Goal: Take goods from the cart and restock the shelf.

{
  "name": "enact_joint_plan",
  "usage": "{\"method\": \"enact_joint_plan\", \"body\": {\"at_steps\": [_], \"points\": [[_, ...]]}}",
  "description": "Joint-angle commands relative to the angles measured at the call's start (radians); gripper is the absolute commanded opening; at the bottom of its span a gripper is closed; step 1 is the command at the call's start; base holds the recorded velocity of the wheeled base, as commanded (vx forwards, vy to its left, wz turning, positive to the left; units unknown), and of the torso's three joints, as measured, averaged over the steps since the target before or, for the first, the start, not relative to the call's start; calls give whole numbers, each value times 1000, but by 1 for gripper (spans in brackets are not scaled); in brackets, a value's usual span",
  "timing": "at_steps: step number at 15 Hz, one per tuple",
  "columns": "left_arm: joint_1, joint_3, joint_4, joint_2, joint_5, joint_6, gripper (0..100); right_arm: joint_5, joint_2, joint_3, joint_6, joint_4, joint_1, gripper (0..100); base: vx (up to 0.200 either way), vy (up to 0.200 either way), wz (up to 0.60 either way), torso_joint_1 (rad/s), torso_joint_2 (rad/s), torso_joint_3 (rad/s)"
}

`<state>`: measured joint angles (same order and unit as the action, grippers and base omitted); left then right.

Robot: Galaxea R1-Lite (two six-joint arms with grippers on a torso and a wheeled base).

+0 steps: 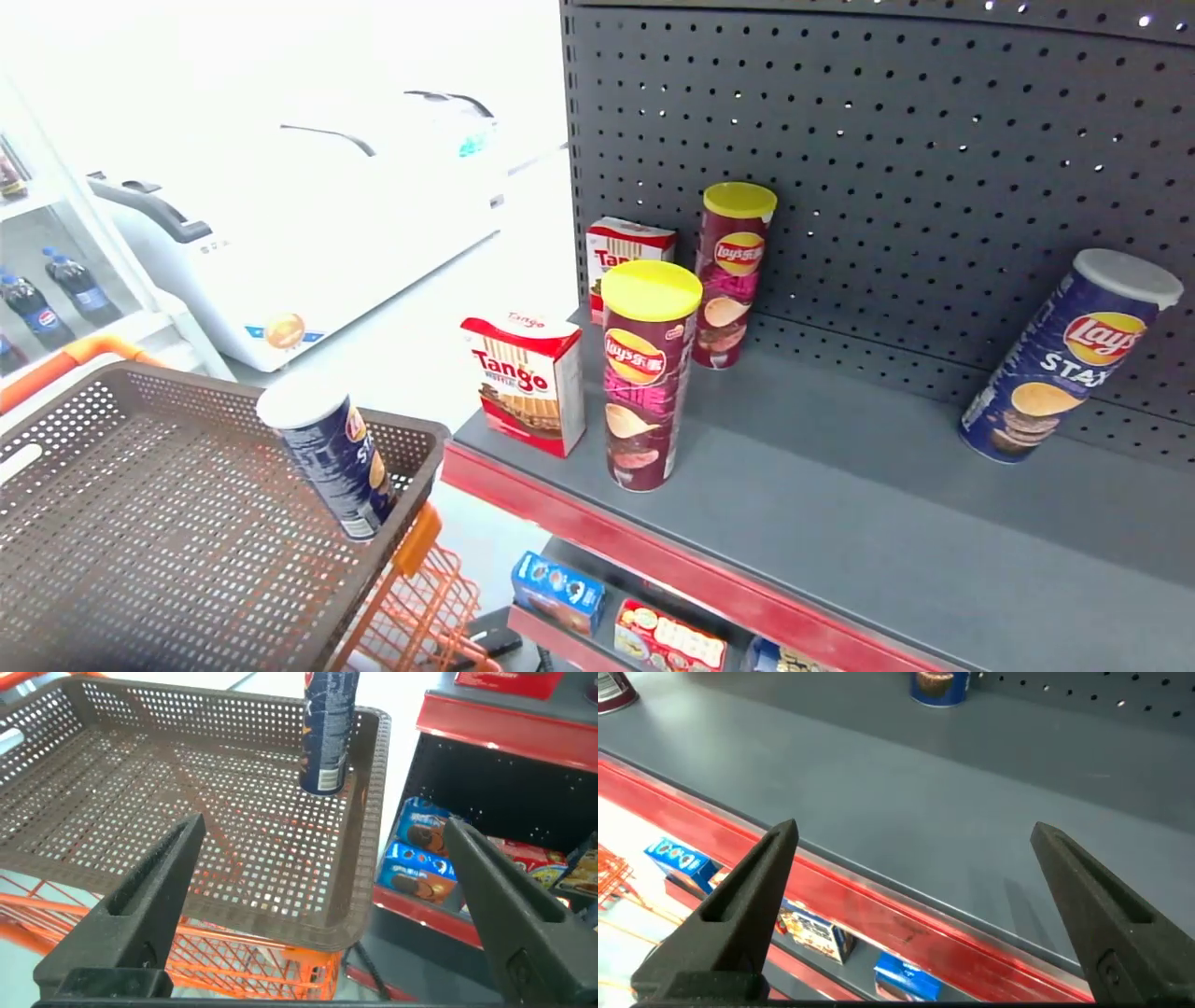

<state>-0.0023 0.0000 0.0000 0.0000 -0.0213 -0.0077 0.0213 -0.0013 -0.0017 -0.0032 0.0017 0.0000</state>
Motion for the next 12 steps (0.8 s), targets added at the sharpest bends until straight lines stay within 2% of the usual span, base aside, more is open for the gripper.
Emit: {"method": "enact_joint_plan", "body": {"at_steps": [1,6,7,8,9,10,12], "points": [[1,0,0,2,0,0,100,0,1,0,0,0,0,100,0,0,0,0,0,0],[-1,0,0,2,1,0,100,0,1,0,0,0,0,100,0,0,0,0,0,0],[1,-8,-8,2,12,15,100,0,1,0,-1,0,0,100,0,0,0,0,0,0],[1,-43,2,3,32,28,100,0,1,0,0,0,0,100,0,0,0,0,0,0],[-10,-120,26,61,60,31,100,0,1,0,0,0,0,100,0,0,0,0,0,0],[-19,-193,54,186,64,31,100,0,1,0,-1,0,0,100,0,0,0,0,0,0],[-57,-267,37,380,67,31,100,0,1,0,-1,0,0,100,0,0,0,0,0,0]]}}
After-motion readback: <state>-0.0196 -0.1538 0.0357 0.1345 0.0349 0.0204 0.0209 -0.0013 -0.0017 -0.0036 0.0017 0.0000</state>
